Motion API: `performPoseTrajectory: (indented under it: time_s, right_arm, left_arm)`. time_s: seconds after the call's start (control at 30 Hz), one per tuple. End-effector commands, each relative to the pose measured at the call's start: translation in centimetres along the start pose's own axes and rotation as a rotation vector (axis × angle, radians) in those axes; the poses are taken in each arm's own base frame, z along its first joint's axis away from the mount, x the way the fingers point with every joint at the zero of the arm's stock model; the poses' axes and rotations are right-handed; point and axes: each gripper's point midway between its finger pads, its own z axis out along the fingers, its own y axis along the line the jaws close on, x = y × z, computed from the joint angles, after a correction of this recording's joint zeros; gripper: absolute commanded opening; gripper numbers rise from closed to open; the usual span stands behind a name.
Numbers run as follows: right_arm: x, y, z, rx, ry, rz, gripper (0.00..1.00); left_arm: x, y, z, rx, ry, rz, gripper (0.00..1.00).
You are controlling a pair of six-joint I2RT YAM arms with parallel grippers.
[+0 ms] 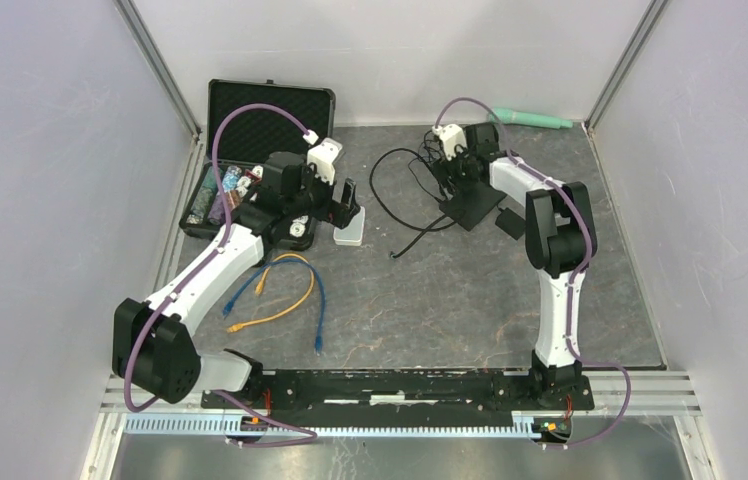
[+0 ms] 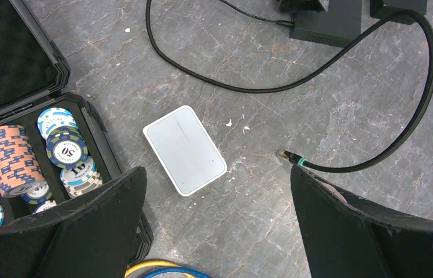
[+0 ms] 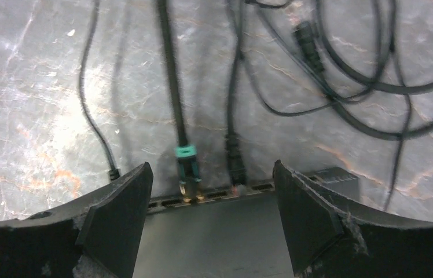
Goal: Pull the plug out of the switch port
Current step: Move the switch port to the center of the board.
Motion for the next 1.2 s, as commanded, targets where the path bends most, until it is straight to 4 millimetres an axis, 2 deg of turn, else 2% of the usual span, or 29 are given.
performPoseTrajectory:
  time_s: [0.0,0.13,0.27,0.37,0.53,0.67,0.73,0.87,0.97,1.07,1.17]
  right_arm:
    - [0.9,2.6,-1.1,-0.067,0.04,-0.105,0.81]
    - [3.0,3.1,-1.1,-0.084,0.114,-0.165,0.78]
    - [5.3,3.3,-2.0,-0.106,0.191,-0.242,0.75]
    - [7.0,4.2,-3.7,-0.145,0.217,-0.318,0.73]
    - [9.9,6.7,-7.5,-0.279,0.226,-0.497,0.73]
    - [13.2,8.0,-10.2,-0.343,0.26,-0.606,0.73]
    - [14.3,8.3,-11.1,-0.352,0.265,-0.642,0.73]
    - [14.3,8.6,-12.6,-0.359,0.221,-0.661,0.76]
    - [12.7,8.8,-13.7,-0.368,0.134,-0.602,0.79]
    - [11.0,8.8,-14.7,-0.373,0.03,-0.506,0.82]
    - [9.3,8.5,-15.5,-0.371,-0.066,-0.387,0.83]
  left_arm:
    - [-2.1,-0.4,-0.5,0.019,-0.078,0.053,1.0]
    - [-2.0,-0.4,-0.5,0.02,-0.076,0.054,1.0]
    - [-1.8,-0.3,-0.4,0.02,-0.069,0.06,1.0]
    - [-1.5,-0.3,-0.3,0.022,-0.058,0.071,1.0]
    - [-0.5,0.3,0.3,0.004,-0.03,0.101,1.0]
    - [0.3,0.7,1.0,-0.006,-0.005,0.118,1.0]
    - [0.8,0.3,1.6,0.028,0.005,0.137,1.0]
    - [2.1,-2.0,2.7,0.172,0.013,0.191,1.0]
    - [3.7,-4.2,3.5,0.248,0.064,0.314,0.99]
    - [5.0,-7.2,4.2,0.325,0.078,0.465,0.98]
    - [5.3,-10.2,4.8,0.428,0.078,0.535,0.96]
